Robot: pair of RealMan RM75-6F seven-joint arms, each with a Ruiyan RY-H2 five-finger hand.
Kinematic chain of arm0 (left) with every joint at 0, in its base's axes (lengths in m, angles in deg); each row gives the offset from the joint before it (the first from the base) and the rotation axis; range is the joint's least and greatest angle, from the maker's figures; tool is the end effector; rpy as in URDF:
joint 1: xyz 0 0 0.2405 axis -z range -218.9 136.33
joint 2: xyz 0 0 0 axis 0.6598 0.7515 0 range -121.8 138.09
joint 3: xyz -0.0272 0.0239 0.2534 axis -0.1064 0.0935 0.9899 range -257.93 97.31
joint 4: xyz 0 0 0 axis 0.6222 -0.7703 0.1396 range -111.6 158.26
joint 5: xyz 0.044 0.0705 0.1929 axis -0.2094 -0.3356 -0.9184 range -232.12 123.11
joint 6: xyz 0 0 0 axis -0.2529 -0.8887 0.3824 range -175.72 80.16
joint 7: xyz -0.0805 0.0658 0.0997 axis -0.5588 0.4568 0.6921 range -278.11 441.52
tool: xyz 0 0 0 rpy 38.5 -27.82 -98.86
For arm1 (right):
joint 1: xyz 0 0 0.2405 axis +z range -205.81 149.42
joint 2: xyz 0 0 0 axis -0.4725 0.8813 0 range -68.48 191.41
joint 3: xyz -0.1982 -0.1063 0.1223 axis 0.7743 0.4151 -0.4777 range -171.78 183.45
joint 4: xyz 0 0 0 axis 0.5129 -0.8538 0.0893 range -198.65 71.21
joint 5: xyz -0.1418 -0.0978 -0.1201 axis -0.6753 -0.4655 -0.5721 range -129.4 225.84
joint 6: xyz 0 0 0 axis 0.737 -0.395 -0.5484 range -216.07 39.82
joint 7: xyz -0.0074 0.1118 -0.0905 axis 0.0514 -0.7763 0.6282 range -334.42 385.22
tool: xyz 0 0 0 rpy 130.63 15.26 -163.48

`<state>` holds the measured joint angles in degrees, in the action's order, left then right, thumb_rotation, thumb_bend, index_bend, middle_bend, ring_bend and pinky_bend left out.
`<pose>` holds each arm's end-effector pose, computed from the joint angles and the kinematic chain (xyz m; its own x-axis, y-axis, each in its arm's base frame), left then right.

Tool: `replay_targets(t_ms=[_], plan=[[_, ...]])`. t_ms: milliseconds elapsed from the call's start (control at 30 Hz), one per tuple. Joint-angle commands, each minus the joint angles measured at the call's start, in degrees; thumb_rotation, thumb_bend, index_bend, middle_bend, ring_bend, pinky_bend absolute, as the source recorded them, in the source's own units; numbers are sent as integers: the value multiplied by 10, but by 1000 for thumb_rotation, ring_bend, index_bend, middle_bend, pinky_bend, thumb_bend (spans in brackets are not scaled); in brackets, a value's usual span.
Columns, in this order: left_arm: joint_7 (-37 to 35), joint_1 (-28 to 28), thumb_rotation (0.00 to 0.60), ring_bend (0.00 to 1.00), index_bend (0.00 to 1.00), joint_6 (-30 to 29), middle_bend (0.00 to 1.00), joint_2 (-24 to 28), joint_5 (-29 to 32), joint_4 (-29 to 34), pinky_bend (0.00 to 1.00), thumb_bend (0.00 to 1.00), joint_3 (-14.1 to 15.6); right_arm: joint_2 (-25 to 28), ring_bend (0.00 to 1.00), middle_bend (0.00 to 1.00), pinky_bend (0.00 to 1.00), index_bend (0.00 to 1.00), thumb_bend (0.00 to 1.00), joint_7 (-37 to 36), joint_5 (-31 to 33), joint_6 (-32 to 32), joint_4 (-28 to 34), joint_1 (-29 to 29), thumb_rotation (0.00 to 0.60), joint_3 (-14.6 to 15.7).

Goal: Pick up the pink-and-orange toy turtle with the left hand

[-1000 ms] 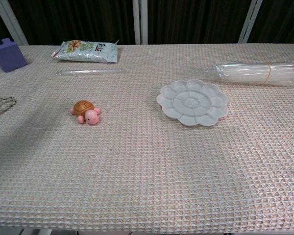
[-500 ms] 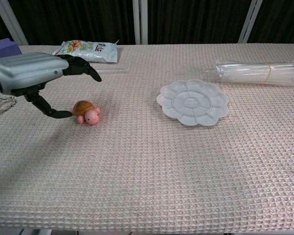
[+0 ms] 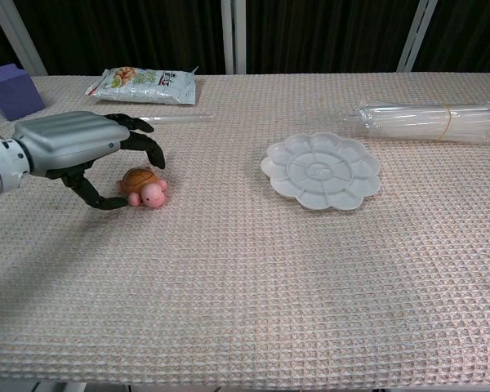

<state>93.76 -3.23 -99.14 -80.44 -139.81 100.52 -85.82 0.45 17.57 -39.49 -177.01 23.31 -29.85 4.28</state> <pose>-0.1803 0.3184 -0.0295 0.6115 0.2256 0.7584 0.7122 -0.5746 -0.4033 -0.3437 -0.1398 0.1906 0.4082 0.0016 0.9129 -0.9109 0.0663 0.4072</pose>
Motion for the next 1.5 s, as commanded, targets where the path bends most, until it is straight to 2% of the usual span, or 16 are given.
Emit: replay_targets(t_ms=[33,233,533,633,700,767,933,967,1033,1133,1333,1400,1500], plan=[[-5,2,600,0,355,-11,311,-10,-7,-13,15,281,6,-1,0,0,0,0,233,1,-1,1,1,1,600,0],[-32,3,600,36,478,-40,437,-31,-29,-50,42,311,16,-1,0,0,0,0,233,6,0,4,2,2,600,0],[-43,-5,600,318,755,-79,767,-55,-36,-97,101,360,23,-1,0,0,0,0,234,4,3,7,0,1,600,0],[-40,-6,600,355,784,-80,801,-55,-31,-98,107,364,24,-2,0,0,0,0,233,4,2,6,1,2,600,0],[-40,-7,600,358,784,-78,802,-52,-27,-92,108,363,24,-2,0,0,0,0,234,5,2,6,1,1,600,0],[-41,-7,600,343,726,-75,762,-47,-24,-83,113,356,26,-2,0,0,0,0,234,5,2,5,2,1,600,-1],[-41,-2,600,198,353,-69,455,-28,-27,-56,117,309,30,0,0,0,0,0,234,8,1,4,4,1,600,0],[-39,-2,600,174,297,-69,400,-25,-27,-52,118,298,31,0,0,0,0,0,235,8,1,4,4,1,600,0],[-40,-1,600,154,255,-66,345,-21,-23,-44,119,288,30,0,0,0,0,0,235,8,1,4,5,1,600,0],[-37,0,600,139,243,-57,297,-16,-14,-36,119,284,31,0,0,0,0,0,235,9,1,4,5,1,600,-1],[-30,3,600,124,264,-44,297,-13,0,-28,115,285,31,1,0,0,0,0,235,9,2,6,6,2,600,-1],[-27,4,600,124,300,-44,327,-16,2,-30,114,289,29,1,0,0,0,0,235,9,2,6,6,2,600,-1],[-20,3,600,136,438,-51,476,-26,7,-39,88,314,25,1,0,0,0,0,235,8,3,7,6,2,600,-1]])
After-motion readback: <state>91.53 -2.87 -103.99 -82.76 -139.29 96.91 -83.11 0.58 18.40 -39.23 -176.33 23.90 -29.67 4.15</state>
